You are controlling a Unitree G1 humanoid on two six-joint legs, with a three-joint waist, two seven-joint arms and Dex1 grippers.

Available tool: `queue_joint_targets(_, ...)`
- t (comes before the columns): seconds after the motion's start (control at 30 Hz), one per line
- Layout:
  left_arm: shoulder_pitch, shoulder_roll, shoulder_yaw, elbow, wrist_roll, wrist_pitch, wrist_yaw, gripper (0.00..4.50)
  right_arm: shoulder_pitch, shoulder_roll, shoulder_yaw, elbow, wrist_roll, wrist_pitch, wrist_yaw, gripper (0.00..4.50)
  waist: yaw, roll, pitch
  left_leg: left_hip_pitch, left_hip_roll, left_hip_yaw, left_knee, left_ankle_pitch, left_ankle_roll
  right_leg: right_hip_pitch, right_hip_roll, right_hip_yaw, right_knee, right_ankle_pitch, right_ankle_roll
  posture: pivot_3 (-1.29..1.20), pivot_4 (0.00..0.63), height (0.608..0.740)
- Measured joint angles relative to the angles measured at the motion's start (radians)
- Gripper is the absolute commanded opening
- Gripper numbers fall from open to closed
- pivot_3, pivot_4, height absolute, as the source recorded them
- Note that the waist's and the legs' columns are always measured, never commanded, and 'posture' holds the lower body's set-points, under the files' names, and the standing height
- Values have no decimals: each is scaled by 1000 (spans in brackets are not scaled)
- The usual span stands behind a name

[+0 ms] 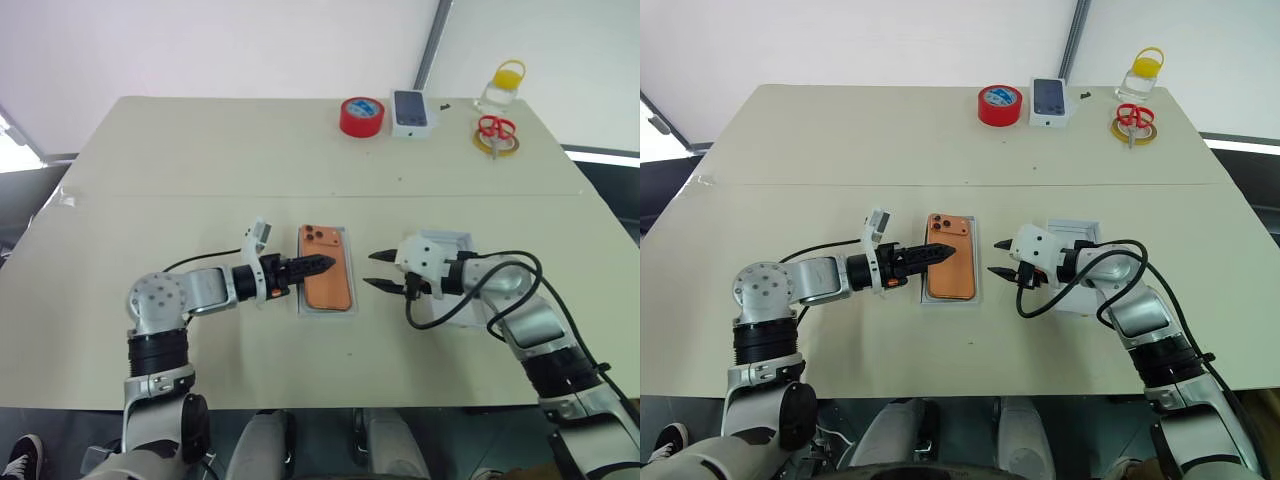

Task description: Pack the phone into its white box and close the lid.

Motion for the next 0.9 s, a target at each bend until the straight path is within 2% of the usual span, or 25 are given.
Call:
queue_joint_targets(0.3,8,92,27,-26,-8,29,-12,4256,-1,9,9,0,-17,-2,0,2305,0,0,0,0,0,0,0,0,0,0,0,0,0,-1,-1,0,150,740)
queue_joint_targets(0.43,7,132,0,-28,35,-36,-51,4256,-8,19,12,8,-22,-2,-7,2305,2,0,0,0,0,0,0,0,-1,0,0,0,0,-1,-1,0,150,740)
queue_joint_targets(0.53,15,173,-59,-29,121,-152,-106,3341,-28,19,12,50,-38,-5,-25,2305,1,0,0,0,0,0,0,0,-1,0,0,0,0,-1,-2,0,150,740)
queue_joint_targets(0.63,57,239,-144,-47,211,-278,-205,1855,-48,20,11,86,-53,-19,-50,1433,-1,0,0,0,0,1,-1,0,-1,-1,0,1,0,-1,-2,0,150,740)
queue_joint_targets(0.73,95,333,-281,-63,371,-451,-301,298,-51,20,9,110,-70,-34,-71,10,-1,1,0,0,0,1,-2,1,-2,-2,0,1,0,-1,-2,0,150,740)
queue_joint_targets(0.77,97,344,-308,-56,417,-503,-324,19,-51,20,11,115,-80,-45,-77,0,-1,1,0,-1,0,1,-2,1,-2,-2,0,1,0,-1,-2,0,150,740)
queue_joint_targets(0.9,73,369,-452,17,605,-713,-416,19,-52,35,42,134,-127,-80,-99,0,5,1,0,-1,-1,1,-1,1,-1,-2,-1,1,-1,-1,-2,0,150,740)
